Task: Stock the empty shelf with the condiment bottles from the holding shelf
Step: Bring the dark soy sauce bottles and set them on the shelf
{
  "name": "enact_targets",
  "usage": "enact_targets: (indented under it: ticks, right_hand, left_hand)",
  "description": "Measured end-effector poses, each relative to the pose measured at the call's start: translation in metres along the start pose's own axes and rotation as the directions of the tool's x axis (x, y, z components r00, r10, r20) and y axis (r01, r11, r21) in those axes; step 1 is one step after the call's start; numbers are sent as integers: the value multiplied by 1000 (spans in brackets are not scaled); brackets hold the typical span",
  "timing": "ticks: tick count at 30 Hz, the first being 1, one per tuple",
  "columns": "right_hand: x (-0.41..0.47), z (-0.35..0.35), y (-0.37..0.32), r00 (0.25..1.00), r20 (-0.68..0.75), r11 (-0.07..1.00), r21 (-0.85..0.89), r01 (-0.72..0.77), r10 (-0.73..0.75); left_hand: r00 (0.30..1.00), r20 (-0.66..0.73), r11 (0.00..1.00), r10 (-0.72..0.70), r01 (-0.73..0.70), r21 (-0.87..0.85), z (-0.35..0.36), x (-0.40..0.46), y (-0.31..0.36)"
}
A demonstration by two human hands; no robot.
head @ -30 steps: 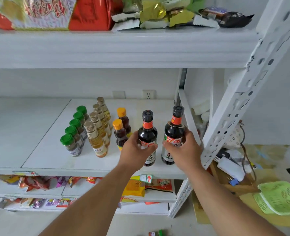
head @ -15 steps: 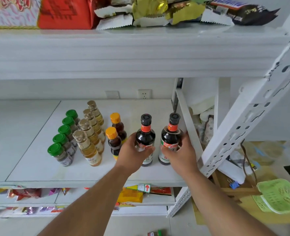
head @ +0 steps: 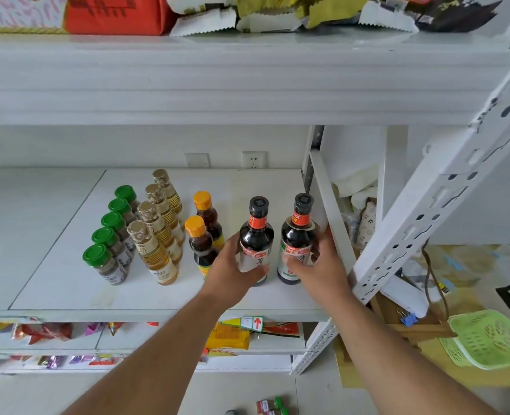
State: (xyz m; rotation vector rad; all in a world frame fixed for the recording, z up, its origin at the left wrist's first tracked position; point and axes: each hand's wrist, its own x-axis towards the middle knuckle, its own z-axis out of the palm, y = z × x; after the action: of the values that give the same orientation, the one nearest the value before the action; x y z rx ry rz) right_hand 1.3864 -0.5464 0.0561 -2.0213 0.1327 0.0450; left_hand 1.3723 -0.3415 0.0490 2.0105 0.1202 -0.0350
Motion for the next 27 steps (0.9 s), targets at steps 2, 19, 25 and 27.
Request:
enact_targets:
  ticks: [2,19,25,27]
  right_hand:
    - [-10,-5,0,999,-6,999,-10,-36,36]
    - [-33,66,8,942,293,941,241,-237,162]
    - [-27,75,11,942,278,917,291,-271,190]
    - [-25,80,8,948,255,924,279,-262,191]
  left_hand:
    - [1000,12,1000,-18,18,-8,-1,-9,-7]
    - [995,8,987,-95,96,-127,21,-40,-28]
    - [994,50,979,-99,106,-174,24,-37,-24]
    - [993,47,977,-104,111,-181,24,-31,-21]
